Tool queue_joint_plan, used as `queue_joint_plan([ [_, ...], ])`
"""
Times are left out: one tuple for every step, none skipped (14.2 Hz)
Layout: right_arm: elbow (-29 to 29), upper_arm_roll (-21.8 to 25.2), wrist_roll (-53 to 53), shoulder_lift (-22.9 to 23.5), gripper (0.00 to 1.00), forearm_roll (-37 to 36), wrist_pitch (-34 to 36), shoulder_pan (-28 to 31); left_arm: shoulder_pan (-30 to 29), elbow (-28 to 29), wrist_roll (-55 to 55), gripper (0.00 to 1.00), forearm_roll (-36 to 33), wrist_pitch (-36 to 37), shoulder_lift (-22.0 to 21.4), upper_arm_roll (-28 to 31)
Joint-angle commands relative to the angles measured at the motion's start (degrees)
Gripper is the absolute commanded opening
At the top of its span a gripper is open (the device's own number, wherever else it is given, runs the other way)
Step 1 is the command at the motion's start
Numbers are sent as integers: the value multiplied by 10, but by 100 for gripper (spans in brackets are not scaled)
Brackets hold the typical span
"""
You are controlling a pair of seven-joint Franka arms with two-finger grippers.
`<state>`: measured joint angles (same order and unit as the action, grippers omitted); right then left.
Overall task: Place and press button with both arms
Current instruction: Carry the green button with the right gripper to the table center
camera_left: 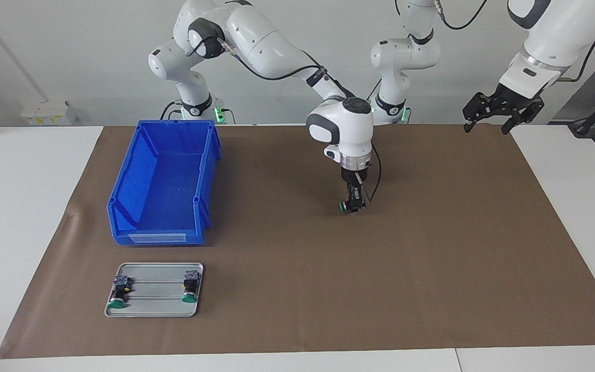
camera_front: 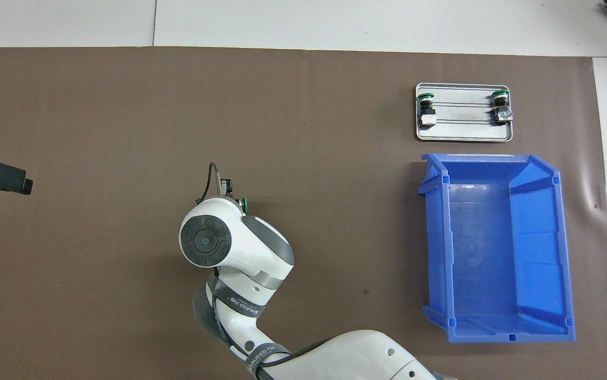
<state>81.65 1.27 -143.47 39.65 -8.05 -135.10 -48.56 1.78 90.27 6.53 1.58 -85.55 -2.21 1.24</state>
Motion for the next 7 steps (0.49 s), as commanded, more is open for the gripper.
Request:
queue_joint_plan([
  [18, 1, -12, 2, 0, -20, -30, -11, -6, 17, 2, 100, 5, -8, -15, -4],
  [15, 1, -12, 2, 33, -22, -29, -12, -6, 17, 2, 100, 5, -7, -15, -4],
  [12, 1, -9, 2, 84, -36, -22, -13, -6, 17, 3, 100, 5, -5, -15, -4],
  [11, 0, -8, 1, 100, -66, -17, -14, -2, 17, 4, 100, 5, -3, -15, -4],
  [11, 0, -8, 1, 100, -75, -16, -14, 3, 18, 2, 100, 5, -5, -16, -6],
  [10, 0, -5, 1, 100, -79, -17, -15, 4, 20, 8, 100, 5, -12, -15, -10],
  [9, 0, 2, -5, 100, -80, -18, -14, 4, 20, 7, 100, 5, -16, -15, -11],
])
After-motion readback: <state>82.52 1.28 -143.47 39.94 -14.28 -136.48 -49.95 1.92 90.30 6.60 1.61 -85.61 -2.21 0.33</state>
